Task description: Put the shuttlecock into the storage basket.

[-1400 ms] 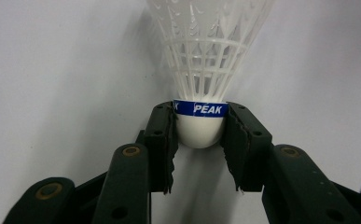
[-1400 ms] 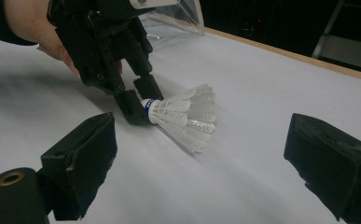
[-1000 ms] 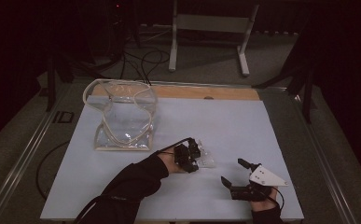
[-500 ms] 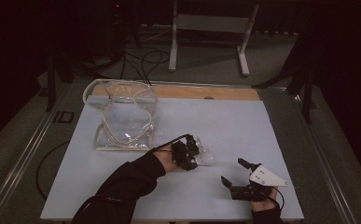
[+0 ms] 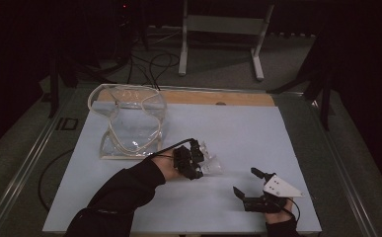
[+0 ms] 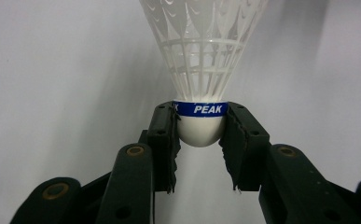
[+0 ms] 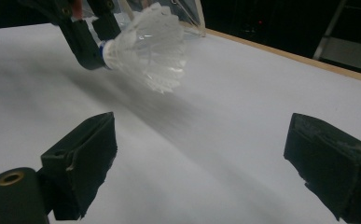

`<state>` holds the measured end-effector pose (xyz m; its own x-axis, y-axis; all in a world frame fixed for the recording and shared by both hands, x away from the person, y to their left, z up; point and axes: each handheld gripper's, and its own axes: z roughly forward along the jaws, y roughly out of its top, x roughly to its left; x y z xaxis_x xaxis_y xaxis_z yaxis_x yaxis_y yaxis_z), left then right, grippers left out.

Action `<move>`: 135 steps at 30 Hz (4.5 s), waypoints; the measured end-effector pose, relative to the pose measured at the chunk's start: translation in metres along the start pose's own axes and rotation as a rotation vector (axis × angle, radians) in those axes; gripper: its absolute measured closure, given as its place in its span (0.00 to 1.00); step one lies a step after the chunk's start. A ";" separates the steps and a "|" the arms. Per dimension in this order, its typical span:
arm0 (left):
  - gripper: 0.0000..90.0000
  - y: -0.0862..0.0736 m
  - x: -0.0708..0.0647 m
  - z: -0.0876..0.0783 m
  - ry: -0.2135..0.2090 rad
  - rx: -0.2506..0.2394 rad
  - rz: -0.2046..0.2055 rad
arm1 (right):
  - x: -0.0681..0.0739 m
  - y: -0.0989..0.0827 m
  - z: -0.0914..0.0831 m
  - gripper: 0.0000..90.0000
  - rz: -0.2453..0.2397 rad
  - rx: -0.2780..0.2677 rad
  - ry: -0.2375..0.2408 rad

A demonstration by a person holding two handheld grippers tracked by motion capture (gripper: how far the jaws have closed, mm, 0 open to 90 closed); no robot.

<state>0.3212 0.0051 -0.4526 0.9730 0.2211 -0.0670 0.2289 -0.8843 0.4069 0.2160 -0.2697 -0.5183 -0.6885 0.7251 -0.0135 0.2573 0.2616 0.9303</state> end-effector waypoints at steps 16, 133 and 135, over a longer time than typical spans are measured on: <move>0.74 -0.008 -0.002 -0.035 -0.020 -0.010 0.006 | 0.000 -0.001 0.001 0.10 0.001 0.007 -0.010; 0.74 -0.122 0.053 -0.158 0.152 -0.123 -0.299 | 0.002 0.000 0.003 0.10 0.003 0.016 -0.005; 0.74 -0.122 0.052 -0.157 0.151 -0.111 -0.303 | 0.002 -0.001 0.004 0.10 0.002 0.017 -0.003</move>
<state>0.3388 0.1896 -0.3627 0.8442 0.5317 -0.0680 0.4935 -0.7213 0.4859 0.2171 -0.2664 -0.5202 -0.6859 0.7276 -0.0129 0.2703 0.2713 0.9238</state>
